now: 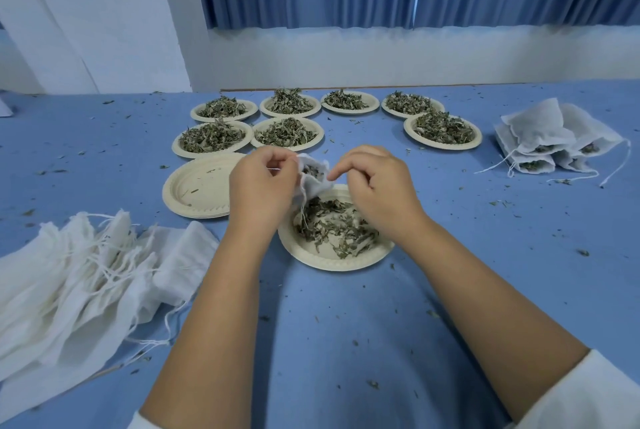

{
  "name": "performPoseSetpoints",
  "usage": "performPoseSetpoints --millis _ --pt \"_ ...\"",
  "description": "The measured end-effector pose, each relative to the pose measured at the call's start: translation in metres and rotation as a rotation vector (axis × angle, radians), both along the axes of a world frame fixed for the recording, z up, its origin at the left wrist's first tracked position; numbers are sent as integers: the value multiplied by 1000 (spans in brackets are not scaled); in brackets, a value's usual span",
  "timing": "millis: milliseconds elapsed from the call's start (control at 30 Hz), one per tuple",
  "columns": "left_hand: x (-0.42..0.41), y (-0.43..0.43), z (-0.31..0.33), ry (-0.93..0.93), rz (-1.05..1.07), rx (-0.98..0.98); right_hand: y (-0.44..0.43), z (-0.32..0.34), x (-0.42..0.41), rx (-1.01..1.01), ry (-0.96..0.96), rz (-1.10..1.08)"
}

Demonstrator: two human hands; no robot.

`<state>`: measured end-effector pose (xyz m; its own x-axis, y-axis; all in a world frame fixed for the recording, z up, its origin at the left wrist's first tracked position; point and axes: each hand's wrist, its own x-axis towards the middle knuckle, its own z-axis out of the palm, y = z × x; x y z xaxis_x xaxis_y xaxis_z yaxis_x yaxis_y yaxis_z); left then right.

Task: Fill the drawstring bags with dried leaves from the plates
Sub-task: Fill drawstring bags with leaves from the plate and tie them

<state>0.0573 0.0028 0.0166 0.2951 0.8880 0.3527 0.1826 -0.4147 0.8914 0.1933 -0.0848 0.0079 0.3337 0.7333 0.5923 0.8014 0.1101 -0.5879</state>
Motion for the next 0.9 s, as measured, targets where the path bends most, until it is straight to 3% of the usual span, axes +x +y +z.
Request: performPoseSetpoints --millis 100,233,400,767,900 --pt "-7 7 3 -88 69 -19 1 0 9 -241 7 -28" --pt "-11 10 7 -148 93 -5 5 -14 4 -535 -182 76" --pt "-8 7 4 -102 49 39 10 -23 -5 -577 -216 179" --pt "-6 9 1 -61 25 60 6 -19 -5 -539 -280 113" --pt "-5 8 1 -61 16 52 8 -20 -14 -542 -287 197"
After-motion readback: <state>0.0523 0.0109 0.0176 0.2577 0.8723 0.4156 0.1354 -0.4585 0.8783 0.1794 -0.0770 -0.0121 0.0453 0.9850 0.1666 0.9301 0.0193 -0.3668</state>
